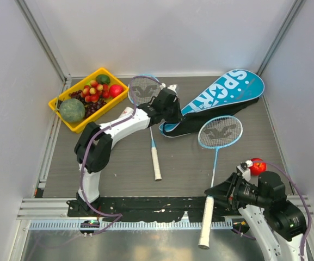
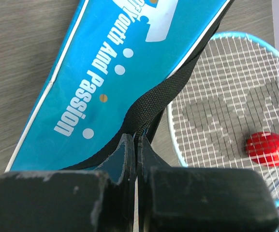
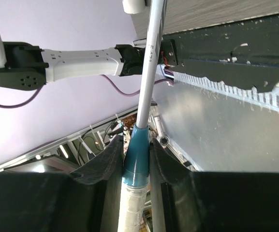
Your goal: Pack up the badminton gear
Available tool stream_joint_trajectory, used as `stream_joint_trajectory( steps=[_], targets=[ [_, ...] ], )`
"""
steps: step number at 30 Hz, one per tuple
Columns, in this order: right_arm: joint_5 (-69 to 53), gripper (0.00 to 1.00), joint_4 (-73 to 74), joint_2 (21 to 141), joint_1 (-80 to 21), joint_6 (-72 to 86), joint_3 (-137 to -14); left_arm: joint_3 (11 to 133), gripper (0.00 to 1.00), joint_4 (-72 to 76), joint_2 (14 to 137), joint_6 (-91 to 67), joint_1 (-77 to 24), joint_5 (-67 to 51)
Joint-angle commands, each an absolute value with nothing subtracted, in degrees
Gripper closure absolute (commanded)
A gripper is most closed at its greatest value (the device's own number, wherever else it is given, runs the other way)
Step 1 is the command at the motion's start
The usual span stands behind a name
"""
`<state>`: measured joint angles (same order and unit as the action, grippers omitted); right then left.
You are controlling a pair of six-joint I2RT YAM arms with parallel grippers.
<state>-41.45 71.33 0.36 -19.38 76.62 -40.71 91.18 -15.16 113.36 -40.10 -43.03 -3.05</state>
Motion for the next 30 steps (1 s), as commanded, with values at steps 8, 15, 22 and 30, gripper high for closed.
stream_joint_trajectory(
  steps=[8,15,22,30],
  targets=[
    [-40.8,0.95,46.2,-9.4,-19.3,84.7,-33.1,83.7,1.0,-3.3,104.9,-43.2,-43.3,-8.3],
    [-39.1,0.95,39.6,-9.7,-19.2,86.2,-27.8,78.0,1.0,1.2,102.8,-44.1,-44.4,-9.5],
    [-37.4,0.95,28.2,-9.8,-19.3,91.0,-15.9,73.4,1.0,3.7,99.6,-45.2,-45.6,-10.5],
    [-37.5,0.95,12.3,-2.7,-19.3,90.4,-6.9,69.1,1.0,5.7,97.3,-45.2,-45.9,-13.0]
  ],
)
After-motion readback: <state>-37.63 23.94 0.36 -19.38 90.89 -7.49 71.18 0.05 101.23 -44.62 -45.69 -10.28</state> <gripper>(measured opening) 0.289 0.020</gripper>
